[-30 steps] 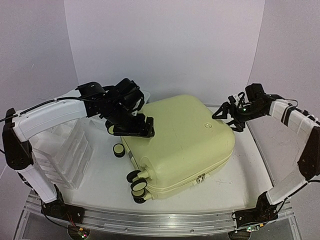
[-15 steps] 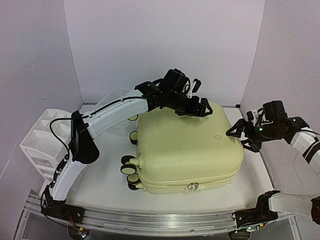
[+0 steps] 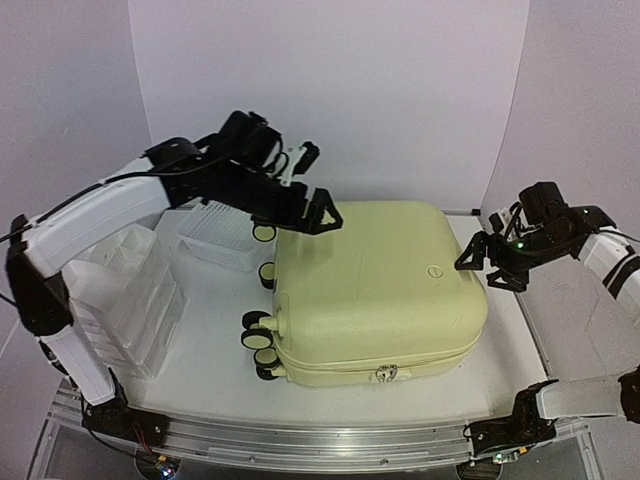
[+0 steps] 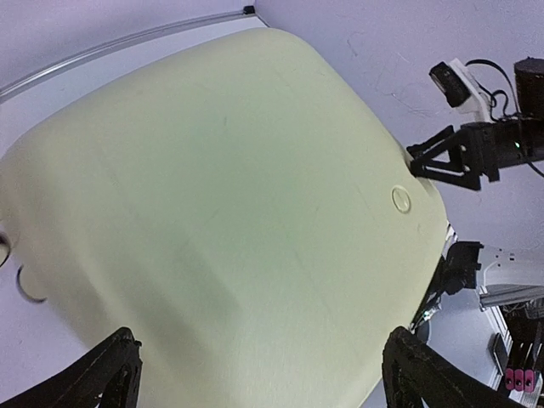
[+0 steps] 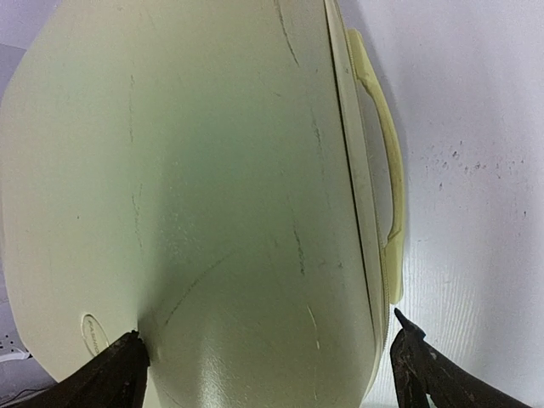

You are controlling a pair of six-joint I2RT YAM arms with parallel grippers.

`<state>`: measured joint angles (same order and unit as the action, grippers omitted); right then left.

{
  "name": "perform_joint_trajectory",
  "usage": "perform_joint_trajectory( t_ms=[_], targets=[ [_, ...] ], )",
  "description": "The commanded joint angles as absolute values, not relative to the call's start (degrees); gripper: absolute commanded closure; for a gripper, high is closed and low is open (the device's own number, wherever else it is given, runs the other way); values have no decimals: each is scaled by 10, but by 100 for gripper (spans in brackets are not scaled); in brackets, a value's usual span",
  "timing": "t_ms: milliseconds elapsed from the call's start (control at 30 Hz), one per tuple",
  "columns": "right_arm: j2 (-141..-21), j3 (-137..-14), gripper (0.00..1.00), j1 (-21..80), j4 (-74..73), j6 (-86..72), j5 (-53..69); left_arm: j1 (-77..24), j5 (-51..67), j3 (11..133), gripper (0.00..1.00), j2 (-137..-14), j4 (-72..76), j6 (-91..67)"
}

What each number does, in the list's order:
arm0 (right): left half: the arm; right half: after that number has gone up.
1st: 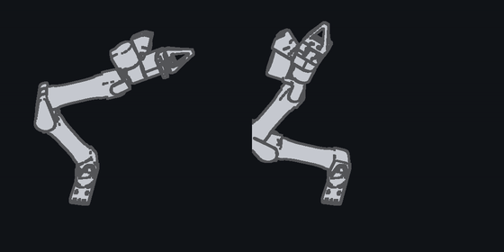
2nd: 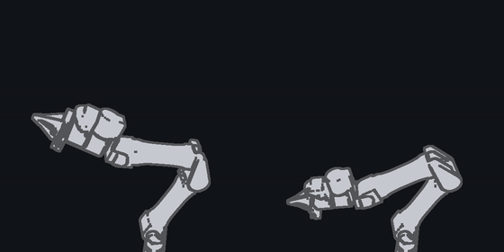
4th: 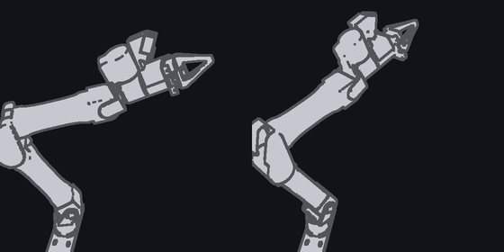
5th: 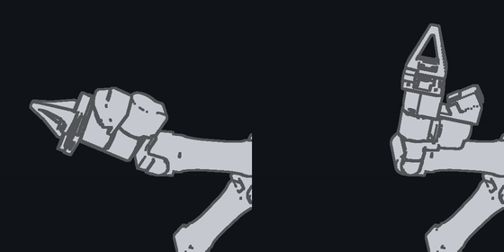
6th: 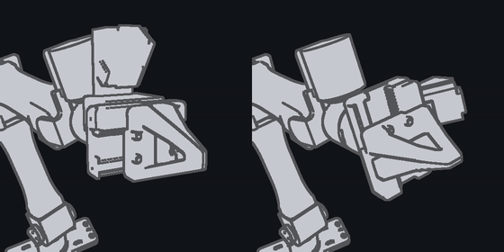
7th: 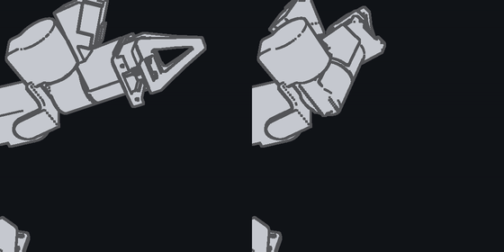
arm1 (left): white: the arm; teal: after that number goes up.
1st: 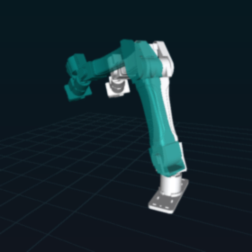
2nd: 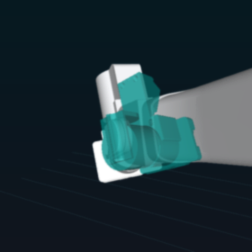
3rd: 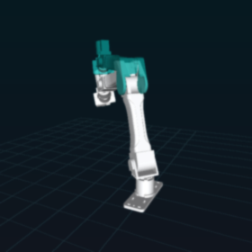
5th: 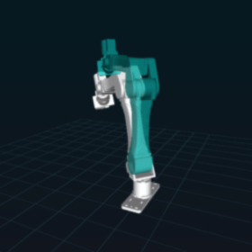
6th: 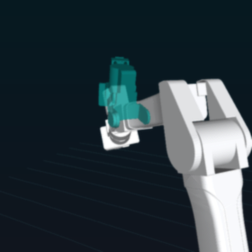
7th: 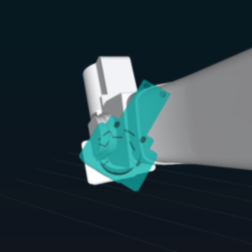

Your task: Open, take out, and arrange the luggage

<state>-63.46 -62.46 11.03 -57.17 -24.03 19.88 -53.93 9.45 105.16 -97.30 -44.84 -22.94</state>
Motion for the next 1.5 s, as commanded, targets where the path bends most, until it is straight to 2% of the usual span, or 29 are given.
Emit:
perform_joint_trajectory(
  t_ms=[0, 267, 500, 633, 867, 1067, 1233, 1333, 1467],
  targets=[
    [-661, -665, 2, 113, -571, -217, 205, -527, 37, 938, 1, -846, -479, -301],
    [-696, -694, 2, 113, -558, -220, 218, -507, 95, 827, 1, -836, -409, -382],
    [-692, -675, 2, 113, -550, -227, 224, -493, 143, 816, 1, -899, -340, -405],
    [-682, -655, 2, 113, -539, -239, 222, -493, 188, 835, 6, -945, -303, -407],
    [-644, -606, 2, 113, -486, -292, 205, -493, 245, 985, 12, -1092, -295, -382],
    [-644, -597, 2, 113, -486, -292, 194, -489, 313, 1194, 13, -1256, -297, -369],
    [-641, -603, 2, 113, -503, -271, 140, -479, 301, 1382, 12, -1357, -362, -319],
    [-645, -620, 2, 113, -539, -247, 100, -469, 274, 1426, 9, -1349, -409, -271],
    [-640, -654, 2, 113, -590, -209, 45, -466, 178, 1383, 1, -1242, -480, -182]
  ],
)
